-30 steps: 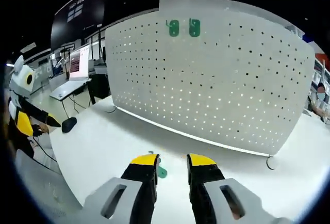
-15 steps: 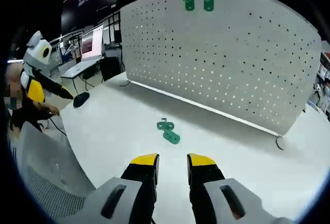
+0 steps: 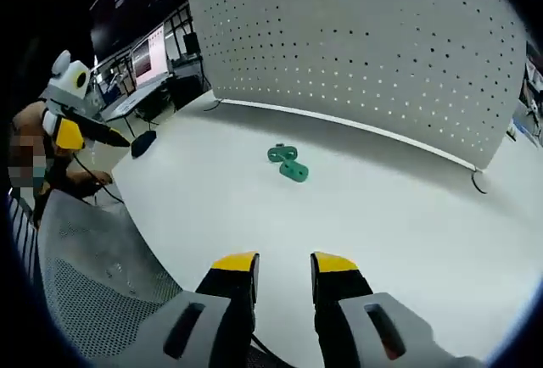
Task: Insert the hook assembly into the mounting plate slot until the hook locks in place.
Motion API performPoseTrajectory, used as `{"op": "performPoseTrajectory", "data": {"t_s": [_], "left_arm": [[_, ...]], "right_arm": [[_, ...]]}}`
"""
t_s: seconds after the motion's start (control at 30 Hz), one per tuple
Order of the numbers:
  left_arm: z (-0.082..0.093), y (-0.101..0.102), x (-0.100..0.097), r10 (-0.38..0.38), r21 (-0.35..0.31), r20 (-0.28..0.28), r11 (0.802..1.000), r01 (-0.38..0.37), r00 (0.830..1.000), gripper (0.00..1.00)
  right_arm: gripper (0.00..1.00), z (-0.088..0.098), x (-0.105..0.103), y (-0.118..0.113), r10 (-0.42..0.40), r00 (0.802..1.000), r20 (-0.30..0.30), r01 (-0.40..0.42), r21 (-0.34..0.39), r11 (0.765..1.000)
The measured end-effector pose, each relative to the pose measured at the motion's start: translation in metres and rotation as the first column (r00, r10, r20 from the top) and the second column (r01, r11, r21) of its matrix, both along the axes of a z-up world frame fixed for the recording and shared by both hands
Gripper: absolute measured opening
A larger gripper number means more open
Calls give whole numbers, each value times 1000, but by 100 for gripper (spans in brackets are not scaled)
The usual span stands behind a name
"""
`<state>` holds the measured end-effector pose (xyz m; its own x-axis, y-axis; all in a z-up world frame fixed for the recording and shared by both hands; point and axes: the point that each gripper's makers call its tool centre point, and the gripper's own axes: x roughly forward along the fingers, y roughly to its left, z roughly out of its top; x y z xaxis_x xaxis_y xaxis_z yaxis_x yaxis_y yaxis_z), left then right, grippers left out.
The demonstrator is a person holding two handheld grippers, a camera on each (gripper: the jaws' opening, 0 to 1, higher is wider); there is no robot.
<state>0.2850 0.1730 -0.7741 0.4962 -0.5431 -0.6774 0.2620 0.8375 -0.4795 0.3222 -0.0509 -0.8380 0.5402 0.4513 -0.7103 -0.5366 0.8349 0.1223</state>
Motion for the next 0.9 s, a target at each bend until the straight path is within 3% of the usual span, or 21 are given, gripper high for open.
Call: {"op": "performPoseTrajectory", "data": {"t_s": [0.23, 0.37, 0.6, 0.9], "left_arm": [[-8, 3, -3, 10, 14, -22, 1000, -9, 1000, 96], [-11, 7, -2, -1, 69, -5, 998, 2, 1000, 96], [-9, 7, 1, 22, 43, 0, 999, -22, 1000, 96], [-14, 9, -1, 32, 38, -11, 999, -31, 999, 96]], "right_arm": [[23, -2, 1, 1, 35, 999, 4, -35, -23, 999], [24, -7, 0, 8, 67, 998, -14, -67, -24, 997], [24, -11, 8, 24, 172, 985, -11, -172, -79, 982], [23, -10, 29, 45, 230, 973, -9, -229, -85, 970]]}}
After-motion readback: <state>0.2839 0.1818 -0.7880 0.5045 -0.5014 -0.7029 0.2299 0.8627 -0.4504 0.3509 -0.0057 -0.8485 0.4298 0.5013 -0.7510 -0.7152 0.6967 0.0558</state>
